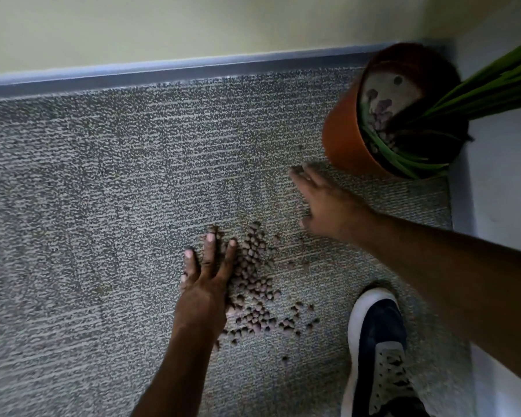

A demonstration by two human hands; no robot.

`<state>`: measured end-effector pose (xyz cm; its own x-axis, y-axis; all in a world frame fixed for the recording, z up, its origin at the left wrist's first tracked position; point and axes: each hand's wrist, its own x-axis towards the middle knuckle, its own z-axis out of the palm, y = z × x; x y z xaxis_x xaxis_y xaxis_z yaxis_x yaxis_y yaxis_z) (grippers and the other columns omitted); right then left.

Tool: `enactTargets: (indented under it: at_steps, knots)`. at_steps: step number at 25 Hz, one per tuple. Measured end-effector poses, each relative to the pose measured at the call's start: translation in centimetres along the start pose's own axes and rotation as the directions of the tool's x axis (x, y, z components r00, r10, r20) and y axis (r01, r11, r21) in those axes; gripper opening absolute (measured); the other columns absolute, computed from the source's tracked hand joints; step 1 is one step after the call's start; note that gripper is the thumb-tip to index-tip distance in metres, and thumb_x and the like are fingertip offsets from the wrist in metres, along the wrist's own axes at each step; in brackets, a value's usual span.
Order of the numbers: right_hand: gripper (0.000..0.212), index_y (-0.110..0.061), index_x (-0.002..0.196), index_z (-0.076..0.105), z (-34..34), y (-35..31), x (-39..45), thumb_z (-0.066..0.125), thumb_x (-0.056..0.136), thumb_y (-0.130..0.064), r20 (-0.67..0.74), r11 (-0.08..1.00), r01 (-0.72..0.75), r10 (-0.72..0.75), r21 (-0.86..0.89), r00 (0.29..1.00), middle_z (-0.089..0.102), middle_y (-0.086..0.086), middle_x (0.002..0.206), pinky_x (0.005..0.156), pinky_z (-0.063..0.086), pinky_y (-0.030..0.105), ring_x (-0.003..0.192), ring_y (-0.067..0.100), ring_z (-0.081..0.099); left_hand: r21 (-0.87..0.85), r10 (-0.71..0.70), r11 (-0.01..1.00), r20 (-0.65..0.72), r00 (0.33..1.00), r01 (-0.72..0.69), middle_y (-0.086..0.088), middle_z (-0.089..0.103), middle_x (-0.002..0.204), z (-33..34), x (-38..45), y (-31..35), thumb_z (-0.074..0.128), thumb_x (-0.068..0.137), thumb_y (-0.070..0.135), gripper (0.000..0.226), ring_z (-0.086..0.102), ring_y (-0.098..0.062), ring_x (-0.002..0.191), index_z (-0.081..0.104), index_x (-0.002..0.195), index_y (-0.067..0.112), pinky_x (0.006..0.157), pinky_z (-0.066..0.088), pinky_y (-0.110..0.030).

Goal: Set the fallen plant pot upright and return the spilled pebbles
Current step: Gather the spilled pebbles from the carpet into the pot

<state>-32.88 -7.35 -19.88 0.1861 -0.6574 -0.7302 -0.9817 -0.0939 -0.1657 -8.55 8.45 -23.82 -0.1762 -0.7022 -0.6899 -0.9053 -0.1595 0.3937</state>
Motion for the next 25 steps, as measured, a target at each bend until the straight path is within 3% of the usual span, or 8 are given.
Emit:
enactTargets:
  at_steps: [4,10,13,15,17,20,22,25]
  knots:
    - [0.106,-0.03,0.159,0.0,-2.0,-0.4,2.8,0.074,0.084,-0.019,-0.114,0.992,0.037,-0.051,-0.119,0.992,-0.017,0.006,0.166,0.121,0.025,0.049,0.153,0.037,0.001,0.01,-0.013,1.0,0.024,1.0,0.013,0.014,-0.05,0.149,0.1,0.4,0.1,0.068,0.091,0.017,0.117,-0.032,-0.038,0.14,-0.032,0.145,0.049,0.117,0.02,-0.055]
    - [0.09,-0.017,0.159,0.014,-3.4,0.4,6.0,0.07,0.089,-0.02,-0.109,0.998,-0.029,0.023,-0.052,0.994,0.0,0.005,0.168,0.125,0.014,0.035,0.154,0.025,0.006,-0.006,-0.037,0.999,0.054,0.998,0.037,0.018,-0.053,0.145,-0.2,0.4,0.4,0.068,0.087,0.006,0.127,-0.04,-0.037,0.136,-0.039,0.139,0.051,0.114,0.008,-0.053]
    - [0.05,-0.009,0.14,0.052,-1.2,-0.8,3.5,0.061,0.091,-0.009,-0.25,0.994,0.109,-0.1,0.021,0.963,0.042,0.011,0.154,0.118,0.033,0.035,0.142,0.026,0.039,-0.006,-0.054,0.999,0.073,0.996,0.054,0.018,-0.054,0.144,-0.2,0.2,0.5,0.069,0.083,-0.001,0.133,-0.044,-0.036,0.132,-0.041,0.137,0.051,0.109,0.003,-0.05]
    - [0.034,-0.011,0.122,0.064,0.7,-1.6,0.5,0.054,0.091,-0.004,-0.256,0.968,0.25,-0.242,-0.003,0.936,0.061,0.009,0.128,0.094,0.053,0.041,0.114,0.027,0.06,-0.013,-0.063,0.998,0.066,0.996,0.064,0.017,-0.054,0.145,0.0,0.2,0.6,0.069,0.078,-0.005,0.137,-0.046,-0.035,0.131,-0.042,0.137,0.051,0.108,0.002,-0.05]
    - [0.035,-0.012,0.125,0.063,2.4,-1.9,-1.5,0.053,0.092,-0.003,-0.241,0.952,0.306,-0.301,-0.02,0.922,0.061,0.007,0.123,0.08,0.057,0.04,0.103,0.026,0.063,-0.01,-0.058,0.998,0.073,0.996,0.059,0.017,-0.054,0.145,-0.1,0.2,0.6,0.069,0.076,-0.004,0.138,-0.046,-0.036,0.13,-0.043,0.136,0.051,0.111,0.004,-0.052]
    - [0.041,-0.005,0.133,0.06,4.8,-1.9,-2.5,0.059,0.093,-0.003,-0.252,0.976,0.204,-0.179,0.075,0.951,0.053,0.011,0.138,0.089,0.055,0.045,0.117,0.03,0.059,-0.016,-0.047,0.999,0.087,0.995,0.048,0.017,-0.055,0.144,0.1,0.3,0.5,0.071,0.079,0.003,0.135,-0.043,-0.038,0.134,-0.041,0.138,0.049,0.112,0.003,-0.052]
    - [0.034,0.0,0.127,0.063,5.0,-1.9,-2.3,0.058,0.094,-0.005,-0.25,0.984,0.153,-0.127,0.086,0.96,0.054,0.013,0.137,0.093,0.053,0.046,0.115,0.033,0.059,-0.022,-0.031,0.999,0.078,0.996,0.032,0.016,-0.055,0.144,-0.1,0.4,0.7,0.072,0.08,0.004,0.134,-0.041,-0.039,0.135,-0.039,0.14,0.048,0.112,0.004,-0.052]
    - [0.02,-0.004,0.108,0.069,4.8,-2.2,-1.6,0.058,0.092,-0.003,-0.229,0.997,0.078,-0.079,-0.015,0.97,0.058,0.013,0.119,0.081,0.055,0.039,0.097,0.033,0.063,-0.041,-0.017,0.999,0.111,0.994,0.022,0.018,-0.053,0.146,-0.1,0.2,0.2,0.073,0.078,0.002,0.134,-0.041,-0.036,0.135,-0.035,0.142,0.051,0.11,0.002,-0.05]
